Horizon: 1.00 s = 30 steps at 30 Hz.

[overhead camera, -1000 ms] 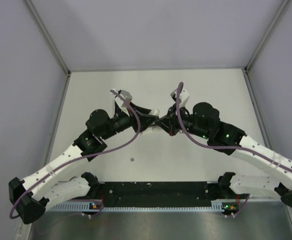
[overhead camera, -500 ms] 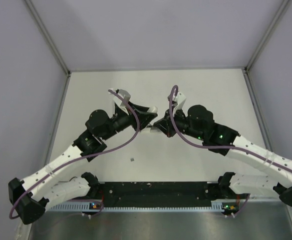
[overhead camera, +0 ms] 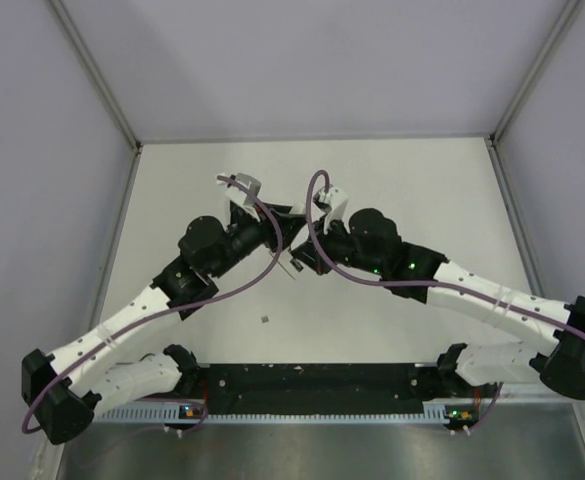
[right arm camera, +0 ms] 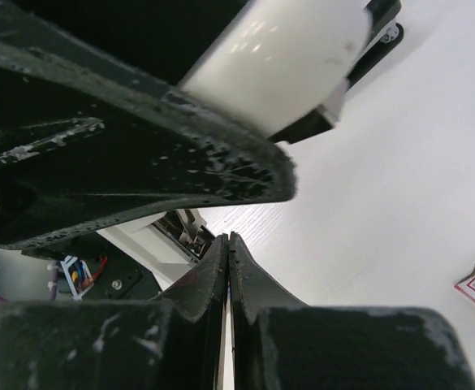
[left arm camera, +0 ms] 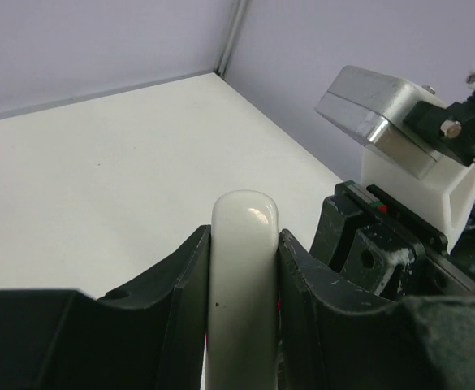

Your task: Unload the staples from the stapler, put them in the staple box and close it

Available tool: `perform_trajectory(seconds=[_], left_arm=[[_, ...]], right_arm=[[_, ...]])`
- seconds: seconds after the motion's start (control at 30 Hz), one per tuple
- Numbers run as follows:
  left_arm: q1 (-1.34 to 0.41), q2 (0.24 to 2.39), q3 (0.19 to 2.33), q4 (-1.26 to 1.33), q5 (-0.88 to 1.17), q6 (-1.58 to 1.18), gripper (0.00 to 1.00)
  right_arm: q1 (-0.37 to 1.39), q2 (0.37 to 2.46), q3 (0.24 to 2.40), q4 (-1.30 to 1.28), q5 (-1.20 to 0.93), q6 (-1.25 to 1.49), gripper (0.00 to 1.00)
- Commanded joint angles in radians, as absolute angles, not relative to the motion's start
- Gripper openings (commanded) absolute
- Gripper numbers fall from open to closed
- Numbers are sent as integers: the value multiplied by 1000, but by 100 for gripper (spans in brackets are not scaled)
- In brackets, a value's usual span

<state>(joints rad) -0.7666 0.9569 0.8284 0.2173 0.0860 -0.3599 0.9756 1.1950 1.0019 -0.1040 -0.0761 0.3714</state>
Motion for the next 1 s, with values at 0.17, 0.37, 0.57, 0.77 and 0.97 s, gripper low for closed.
perform_trajectory(seconds=[0.17,0.37,0.57,0.77,0.97], left_arm=[[-770,994,802,383,11,-360,0],[-770,1023,772,406,-43,-345,0],[-770,1031,724,429,-115,-331,0],[-772,1029,647,482,-198,-324,0],[-772,1042,603,523,-215,-331,0]], right_arm=[[1015,1285,1054,28,-150,396,0],[1015,1350,1055,113,-169,423,0],[1014,1410,1054,201,-164,459,0],[1015,1445,994,310,-138,531,0],[1014,1474,983,322,-133,545,0]])
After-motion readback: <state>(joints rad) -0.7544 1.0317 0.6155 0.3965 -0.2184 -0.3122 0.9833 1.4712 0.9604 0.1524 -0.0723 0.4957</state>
